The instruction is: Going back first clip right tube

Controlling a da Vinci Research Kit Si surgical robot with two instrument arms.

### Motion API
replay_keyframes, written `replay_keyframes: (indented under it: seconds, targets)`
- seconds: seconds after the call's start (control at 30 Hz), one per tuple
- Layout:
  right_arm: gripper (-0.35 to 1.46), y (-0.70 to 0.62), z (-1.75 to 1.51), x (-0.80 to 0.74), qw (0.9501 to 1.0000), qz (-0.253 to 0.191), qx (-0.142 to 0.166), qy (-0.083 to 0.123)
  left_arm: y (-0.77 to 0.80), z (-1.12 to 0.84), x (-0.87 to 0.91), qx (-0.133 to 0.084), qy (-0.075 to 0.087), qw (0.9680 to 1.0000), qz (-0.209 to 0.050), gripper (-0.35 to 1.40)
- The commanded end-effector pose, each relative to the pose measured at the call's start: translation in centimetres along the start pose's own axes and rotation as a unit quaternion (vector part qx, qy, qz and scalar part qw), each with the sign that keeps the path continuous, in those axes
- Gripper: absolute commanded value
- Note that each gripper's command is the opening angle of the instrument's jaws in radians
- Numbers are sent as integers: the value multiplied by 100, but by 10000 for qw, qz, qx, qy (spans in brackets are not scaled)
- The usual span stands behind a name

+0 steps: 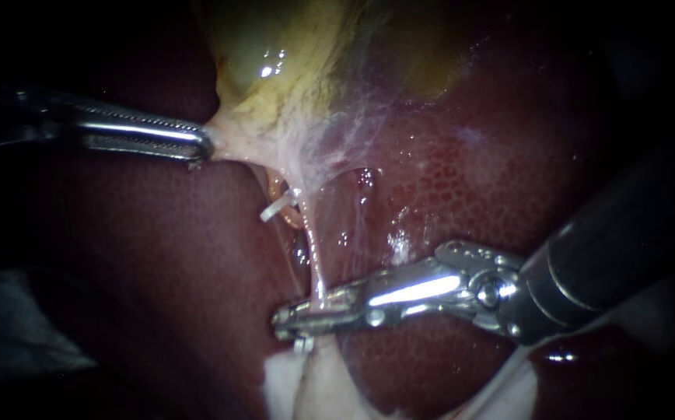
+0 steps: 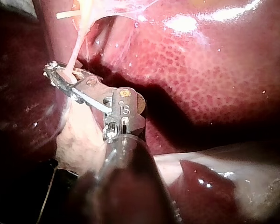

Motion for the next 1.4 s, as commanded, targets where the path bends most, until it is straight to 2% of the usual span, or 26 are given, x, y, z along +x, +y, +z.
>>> replay_keyframes:
  seconds: [0.03,0.1,0.2,0.3,0.4,0.5,0.57,0.7,0.83,0.93,1.03,1.17,1.27,1.33,1.4]
  targets:
    - [-23,2,2,0,10000,-1,-1,4,0,0,0,-2,1,10000,2,-35]
    - [11,5,5,0,9998,-183,-72,50,0,0,1,-2,1,10000,2,-35]
    - [35,13,9,-1,9993,-338,-108,67,0,0,1,-2,1,10000,2,-35]
    - [42,21,7,-2,9986,-459,-265,78,0,-1,0,-4,0,10000,2,-35]
    - [45,28,1,-2,9962,-663,-557,-22,0,-2,0,-6,0,10000,3,-35]
    - [47,34,-8,-1,9913,-878,-974,-90,0,-2,0,-8,0,10000,4,-35]
    - [48,34,-14,-1,9884,-1023,-1113,-143,0,-3,0,-10,-1,10000,4,-35]
    - [50,27,-28,1,9799,-1444,-1343,-312,0,-5,-1,-19,-2,10000,5,-35]
    - [50,9,-52,12,9723,-1872,-1356,-355,0,-7,-1,-24,-3,10000,6,-35]
    - [50,-5,-71,22,9678,-2091,-1347,-387,0,-7,-1,-24,-3,10000,6,-35]
    - [50,-15,-86,30,9657,-2188,-1340,-391,0,-7,-1,-24,-3,10000,6,-35]
    - [50,-18,-94,32,9648,-2228,-1336,-410,-1,-7,-1,-26,-3,10000,6,-35]
    - [50,-18,-94,30,9623,-2319,-1342,-467,-1,-8,-2,-28,-3,10000,7,-35]
    - [50,-19,-96,30,9600,-2403,-1342,-508,-1,-8,-2,-29,-3,10000,7,-35]
    - [50,-21,-101,29,9547,-2598,-1327,-581,-2,-8,-2,-30,-4,10000,8,-35]
